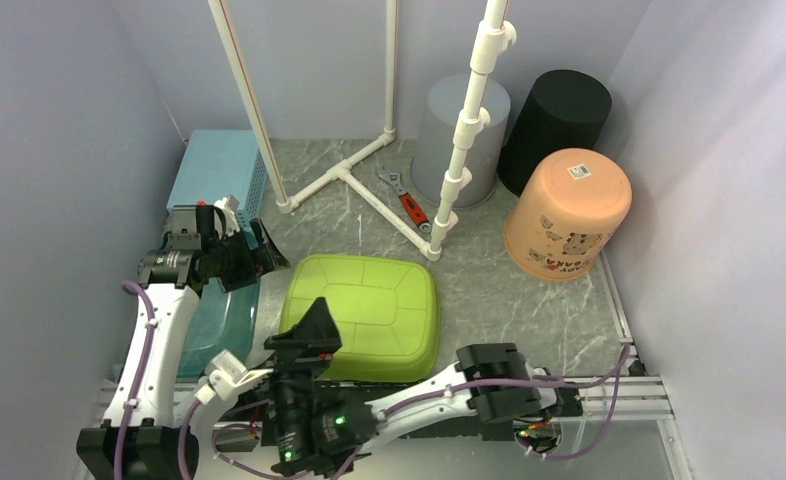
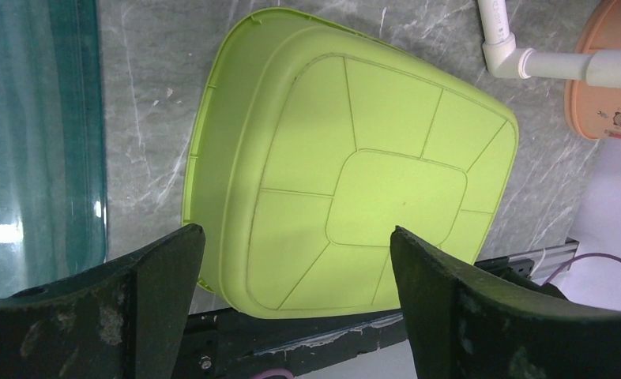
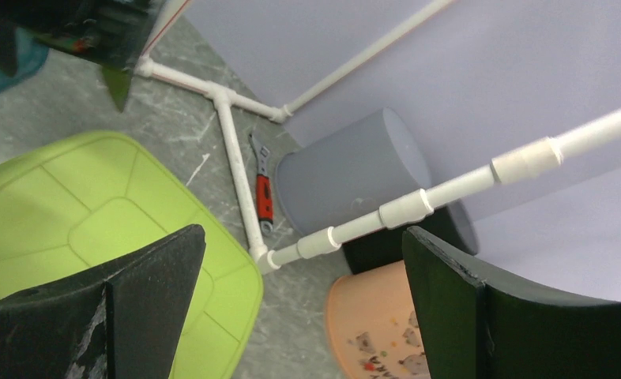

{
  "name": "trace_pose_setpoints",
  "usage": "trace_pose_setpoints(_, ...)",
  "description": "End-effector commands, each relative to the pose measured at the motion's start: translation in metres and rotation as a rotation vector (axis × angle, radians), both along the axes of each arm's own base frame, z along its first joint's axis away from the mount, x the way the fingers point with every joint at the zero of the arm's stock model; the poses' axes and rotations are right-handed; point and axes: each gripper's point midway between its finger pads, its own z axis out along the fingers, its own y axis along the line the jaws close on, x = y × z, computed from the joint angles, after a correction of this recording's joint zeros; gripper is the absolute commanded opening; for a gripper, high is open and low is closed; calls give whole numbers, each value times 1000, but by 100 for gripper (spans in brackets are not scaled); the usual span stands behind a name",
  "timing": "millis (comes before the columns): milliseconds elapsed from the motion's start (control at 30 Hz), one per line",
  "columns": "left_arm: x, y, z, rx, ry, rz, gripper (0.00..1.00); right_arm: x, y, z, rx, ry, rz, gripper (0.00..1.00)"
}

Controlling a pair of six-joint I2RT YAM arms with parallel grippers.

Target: Turn the large container upside down

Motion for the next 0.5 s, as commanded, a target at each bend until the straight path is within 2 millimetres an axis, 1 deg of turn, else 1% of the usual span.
trace_pose_setpoints(0, -1, 6, 22, 31, -80, 22, 93, -5, -20, -4, 212, 231, -54, 100)
trace_pose_setpoints(67, -5, 9, 19, 47, -75, 29, 93, -4, -31, 2, 366, 274, -62, 100)
trace_pose_setpoints(100, -6, 9, 18, 48, -70, 28, 93, -2, -44, 13, 486, 306, -65, 100)
trace_pose_setpoints(133, -7, 9, 17, 48, -64, 28, 93, 0, -55, 16, 577, 330, -69, 100)
trace_pose_setpoints(200, -7, 9, 15, 47, -55, 31, 93, 6, -73, 16, 678, 352, -78, 99)
trace_pose_setpoints(267, -5, 8, 13, 36, -53, 35, 93, 15, -88, 17, 698, 349, -94, 99)
trace_pose_setpoints(300, -3, 6, 13, 24, -56, 32, 93, 24, -93, 14, 684, 333, -115, 99)
trace_pose_setpoints(333, -2, 4, 13, 10, -58, 29, 93, 38, -99, 7, 649, 307, -156, 100)
trace_pose_setpoints(400, 2, 0, 10, -12, -52, 25, 93, 77, -111, -17, 517, 238, -284, 100)
trace_pose_setpoints(433, 2, -1, 8, -22, -43, 22, 93, 99, -120, -31, 453, 209, -363, 100)
trace_pose_setpoints(467, 3, -3, 7, -31, -36, 17, 93, 116, -128, -41, 406, 190, -425, 100)
